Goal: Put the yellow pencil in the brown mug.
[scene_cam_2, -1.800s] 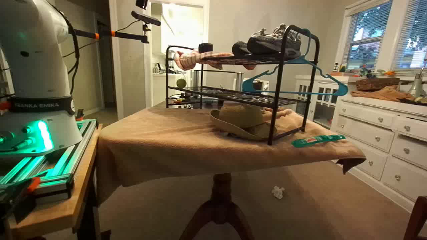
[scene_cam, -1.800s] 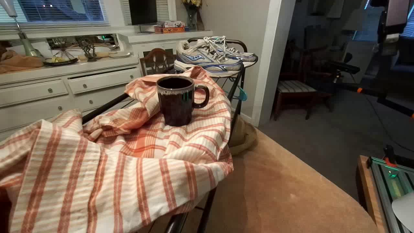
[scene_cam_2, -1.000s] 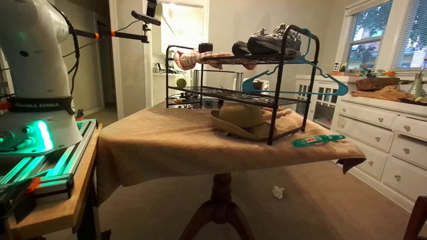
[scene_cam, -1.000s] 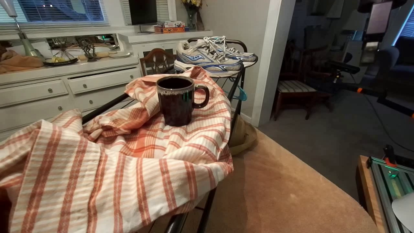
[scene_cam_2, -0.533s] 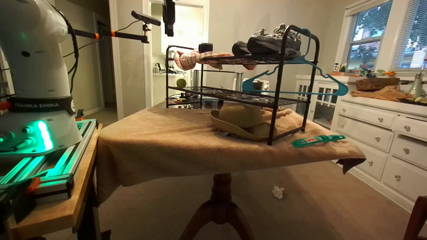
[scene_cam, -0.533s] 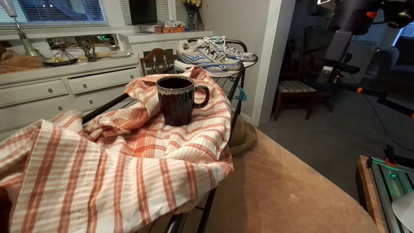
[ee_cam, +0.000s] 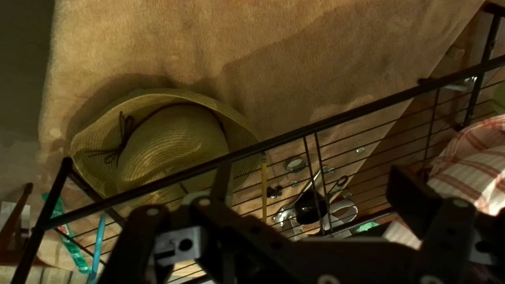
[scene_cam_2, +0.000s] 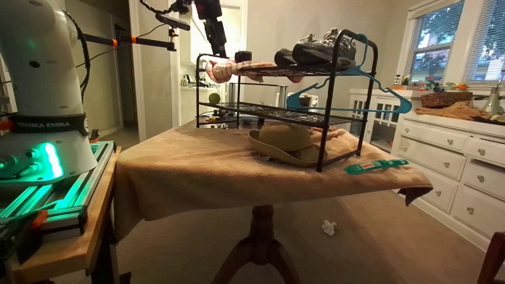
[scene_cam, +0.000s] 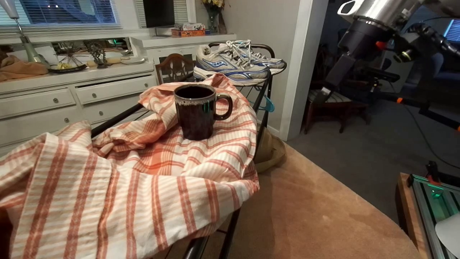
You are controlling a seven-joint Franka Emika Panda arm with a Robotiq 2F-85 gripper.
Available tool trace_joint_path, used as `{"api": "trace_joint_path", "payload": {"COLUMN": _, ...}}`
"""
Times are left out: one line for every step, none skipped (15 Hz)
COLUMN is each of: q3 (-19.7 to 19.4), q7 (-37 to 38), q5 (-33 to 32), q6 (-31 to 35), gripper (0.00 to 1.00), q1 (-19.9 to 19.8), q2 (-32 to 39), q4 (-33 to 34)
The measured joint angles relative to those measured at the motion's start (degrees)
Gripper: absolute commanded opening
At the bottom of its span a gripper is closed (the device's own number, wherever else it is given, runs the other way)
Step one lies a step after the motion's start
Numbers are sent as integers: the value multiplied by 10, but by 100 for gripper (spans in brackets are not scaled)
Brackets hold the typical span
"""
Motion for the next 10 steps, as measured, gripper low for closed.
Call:
{"api": "trace_joint_path", "payload": {"q3": 0, "q7": -3, "q5": 0, "q6": 24, "gripper": 100, "q1": 5, "q2": 4, "q4": -9}}
{"api": "trace_joint_path", "payload": {"q3": 0, "q7": -7, "q5": 0, "q6": 45, "gripper": 100, "q1": 10, "q2": 9, "q4": -18}}
{"api": "trace_joint_path", "payload": {"q3": 0, "q7": -13, "q5": -1, "q6": 69, "gripper": 100, "q1": 14, "q2": 13, "q4": -29}}
{"api": "trace_joint_path", "payload": {"q3": 0, "q7": -21, "q5": -5, "q6": 100, "gripper": 100, "q1": 18, "q2": 19, "q4": -42}}
{"api": "trace_joint_path", "payload": {"q3": 0, "q7": -29, "q5": -11, "q6": 129, "gripper": 100, "q1": 19, "q2": 28, "q4": -49}}
{"api": "trace_joint_path", "payload": {"q3": 0, "q7": -36, "q5": -15, "q6": 155, "gripper": 100, "q1": 19, "q2": 39, "q4": -48}}
{"api": "trace_joint_path", "payload": {"q3": -2, "q7": -43, "q5": -15, "q6": 177, "gripper": 100, "q1": 20, "q2": 51, "q4": -47}}
{"api": "trace_joint_path", "payload": {"q3": -7, "q7": -47, "q5": -14, "q6": 182, "gripper": 100, "q1": 25, "q2": 61, "q4": -45}}
{"api": "trace_joint_path", "payload": {"q3": -15, "q7": -49, "q5": -13, "q6": 182, "gripper": 100, "q1": 32, "q2": 66, "q4": -44}}
{"api": "trace_joint_path", "payload": {"q3": -20, "q7": -49, "q5": -13, "q6": 182, "gripper": 100, "q1": 37, "q2": 68, "q4": -43}}
